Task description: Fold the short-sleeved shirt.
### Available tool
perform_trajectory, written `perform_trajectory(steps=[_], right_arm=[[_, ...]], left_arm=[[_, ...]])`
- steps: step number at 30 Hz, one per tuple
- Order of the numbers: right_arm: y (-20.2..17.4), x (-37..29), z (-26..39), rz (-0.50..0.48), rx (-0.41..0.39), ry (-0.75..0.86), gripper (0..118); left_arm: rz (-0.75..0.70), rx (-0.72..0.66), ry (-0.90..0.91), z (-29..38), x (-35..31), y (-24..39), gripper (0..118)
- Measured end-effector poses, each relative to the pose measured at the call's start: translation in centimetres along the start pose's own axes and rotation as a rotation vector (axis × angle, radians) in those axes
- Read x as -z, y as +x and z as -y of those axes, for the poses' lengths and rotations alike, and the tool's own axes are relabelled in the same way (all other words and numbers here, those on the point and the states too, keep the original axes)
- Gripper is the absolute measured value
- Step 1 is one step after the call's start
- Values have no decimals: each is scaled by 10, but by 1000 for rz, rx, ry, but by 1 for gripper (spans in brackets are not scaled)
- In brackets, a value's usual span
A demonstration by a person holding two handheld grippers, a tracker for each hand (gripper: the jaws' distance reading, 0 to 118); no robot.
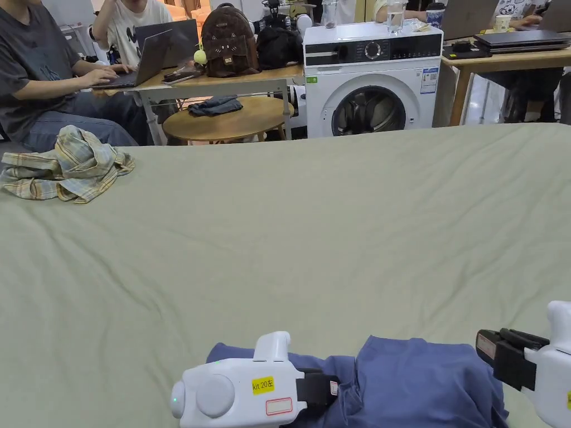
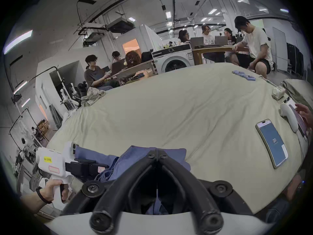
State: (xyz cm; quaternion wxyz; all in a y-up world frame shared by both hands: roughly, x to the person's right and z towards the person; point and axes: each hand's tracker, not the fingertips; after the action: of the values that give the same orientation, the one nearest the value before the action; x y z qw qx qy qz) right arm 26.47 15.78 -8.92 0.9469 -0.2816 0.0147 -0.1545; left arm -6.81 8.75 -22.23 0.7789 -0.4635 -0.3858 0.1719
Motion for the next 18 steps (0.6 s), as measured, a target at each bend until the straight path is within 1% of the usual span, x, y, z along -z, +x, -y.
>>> perform_trajectory(steps=[2, 3, 5, 6, 8, 10, 12, 13, 14, 16, 18], right_arm=[[-1, 4, 0, -3, -4, -8, 0], [-2, 6, -1, -6, -1, -14, 0], [-3, 6, -1, -17, 8, -13, 0], [-4, 7, -2, -22, 8, -14, 0], [-7, 9, -4, -25, -1, -14, 0], [-8, 10, -4, -27, -7, -16, 0], [-9, 11, -3, -34, -4, -18, 0], [-9, 12, -3, -38, 0, -22, 0], [-10, 14, -2, -40, 2, -24, 0], [-12, 16, -1, -41, 8, -29, 0], [-12, 17, -1, -48, 19, -40, 0]], left_arm=[[19, -22, -1, -6, -14, -2, 0], [32, -5, 22, -6, -26, -2, 0], [48, 50, 139, -5, -66, -7, 37], [45, 40, 166, -5, -84, -12, 37], [5, -3, 226, -5, -121, -35, 47], [-34, -68, 244, -2, -149, -60, 57], [-68, -163, 277, 3, -167, -90, 58], [-67, -234, 304, 8, -174, -106, 58], [-40, -316, 327, 14, -175, -120, 58], [49, -425, 328, 23, -166, -137, 58], [92, -451, 272, 27, -141, -143, 58]])
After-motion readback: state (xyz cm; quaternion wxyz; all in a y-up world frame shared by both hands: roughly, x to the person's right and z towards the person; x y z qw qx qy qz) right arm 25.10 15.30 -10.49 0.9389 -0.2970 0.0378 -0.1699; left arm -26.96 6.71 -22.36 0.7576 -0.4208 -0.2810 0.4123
